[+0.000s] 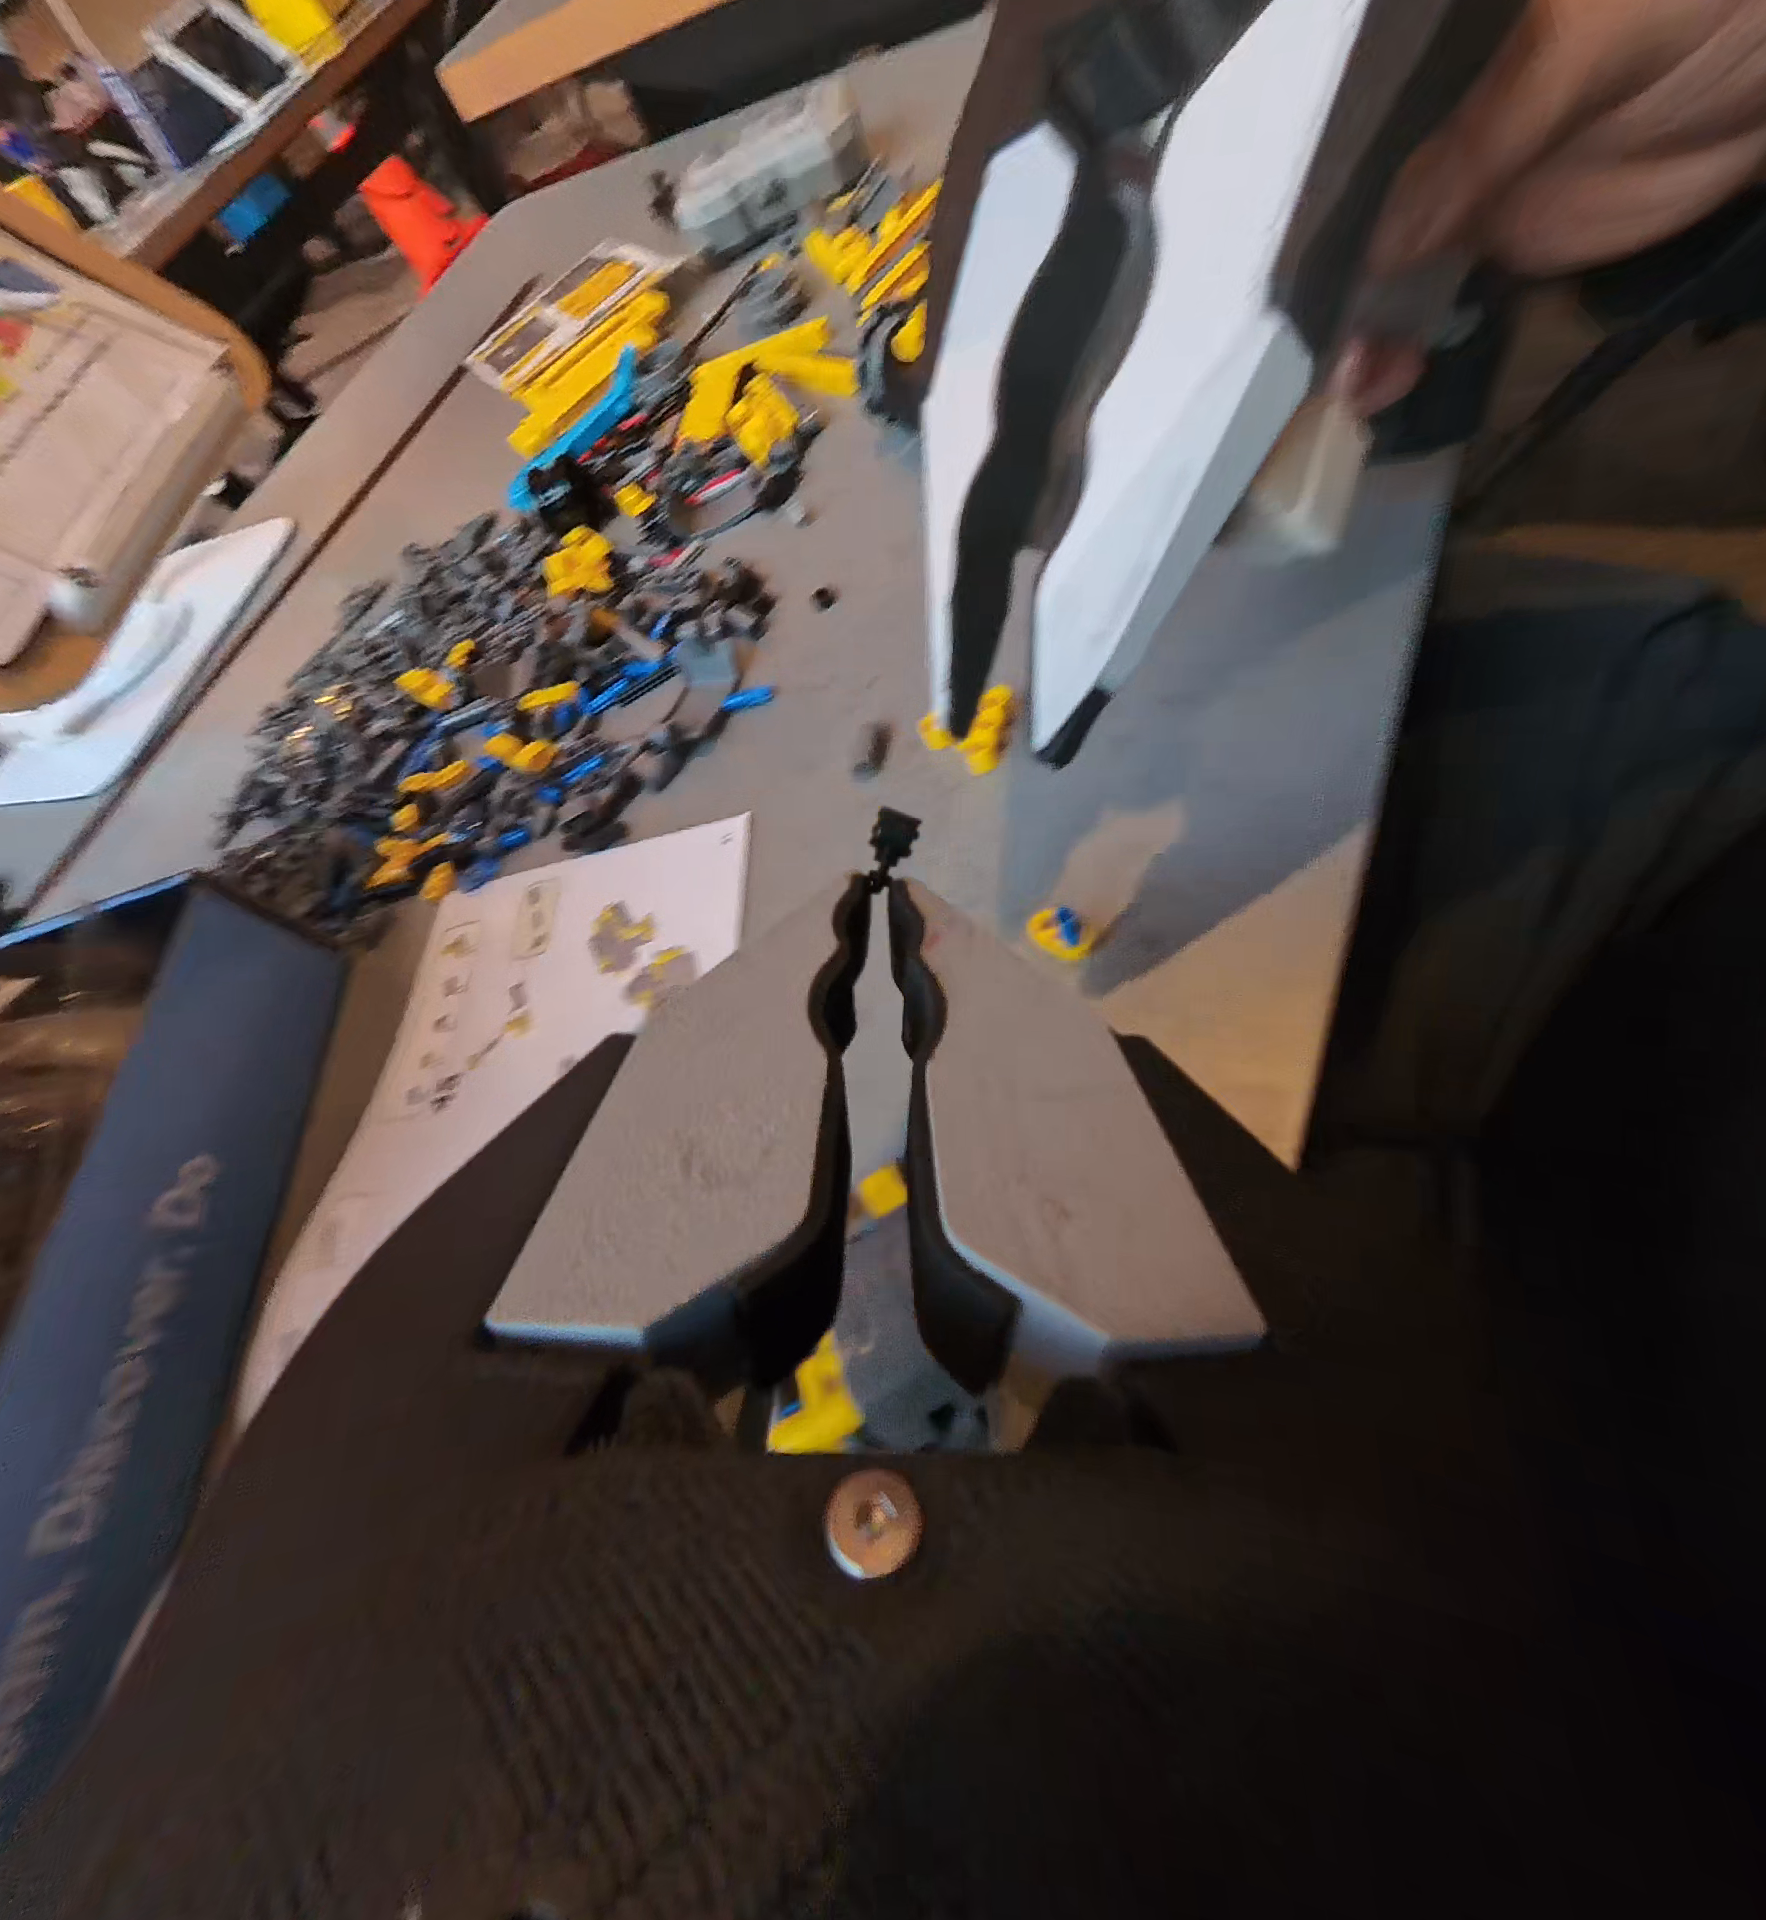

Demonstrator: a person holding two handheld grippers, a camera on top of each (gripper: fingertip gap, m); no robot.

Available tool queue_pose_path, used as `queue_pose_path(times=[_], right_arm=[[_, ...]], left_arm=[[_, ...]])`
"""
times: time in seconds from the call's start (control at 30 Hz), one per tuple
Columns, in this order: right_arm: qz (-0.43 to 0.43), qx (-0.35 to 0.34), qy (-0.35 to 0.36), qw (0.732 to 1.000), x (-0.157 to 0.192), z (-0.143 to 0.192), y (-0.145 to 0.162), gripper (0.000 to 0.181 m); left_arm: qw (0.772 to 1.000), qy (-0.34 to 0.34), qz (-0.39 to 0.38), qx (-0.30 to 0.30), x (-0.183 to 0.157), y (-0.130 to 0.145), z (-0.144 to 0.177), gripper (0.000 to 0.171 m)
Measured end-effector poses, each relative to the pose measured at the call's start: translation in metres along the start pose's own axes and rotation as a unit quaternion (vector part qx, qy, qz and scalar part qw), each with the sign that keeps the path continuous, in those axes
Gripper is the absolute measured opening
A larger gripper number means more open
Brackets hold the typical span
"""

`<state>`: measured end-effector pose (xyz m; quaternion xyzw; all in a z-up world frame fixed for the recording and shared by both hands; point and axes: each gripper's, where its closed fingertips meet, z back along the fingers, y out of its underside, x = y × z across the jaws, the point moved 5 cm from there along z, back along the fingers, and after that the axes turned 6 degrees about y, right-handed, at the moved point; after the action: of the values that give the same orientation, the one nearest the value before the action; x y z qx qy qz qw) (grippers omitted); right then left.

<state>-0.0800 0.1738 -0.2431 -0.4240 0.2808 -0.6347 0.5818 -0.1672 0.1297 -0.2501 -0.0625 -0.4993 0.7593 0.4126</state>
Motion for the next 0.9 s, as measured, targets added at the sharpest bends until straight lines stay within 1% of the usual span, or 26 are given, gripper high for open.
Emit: queue_pose_path(times=[0.07, 0.17, 0.33, 0.53, 0.77, 0.9], right_arm=[[-0.026, 0.002, -0.012, 1.000, -0.002, -0.001, 0.002, 0.018], [-0.051, -0.008, -0.026, 0.998, -0.003, -0.002, -0.001, 0.018], [-0.042, -0.015, -0.039, 0.998, 0.000, -0.009, -0.010, 0.019], [-0.006, -0.002, -0.029, 1.000, 0.003, -0.017, -0.011, 0.019], [0.018, -0.001, -0.024, 1.000, 0.005, -0.018, -0.014, 0.017], [0.043, 0.010, -0.013, 0.999, 0.005, -0.022, -0.013, 0.007]], left_arm=[[0.998, -0.029, -0.046, 0.024, 0.006, 0.005, 0.001, 0.000], [0.995, -0.040, -0.085, 0.035, 0.005, 0.006, 0.000, 0.000], [0.989, -0.040, -0.137, 0.035, -0.006, 0.004, -0.003, 0.000], [0.981, -0.071, -0.178, 0.042, -0.004, 0.004, 0.000, 0.001], [0.976, -0.077, -0.203, 0.029, -0.007, 0.001, 0.003, 0.001], [0.976, -0.074, -0.205, 0.027, -0.007, 0.000, 0.004, 0.000]])
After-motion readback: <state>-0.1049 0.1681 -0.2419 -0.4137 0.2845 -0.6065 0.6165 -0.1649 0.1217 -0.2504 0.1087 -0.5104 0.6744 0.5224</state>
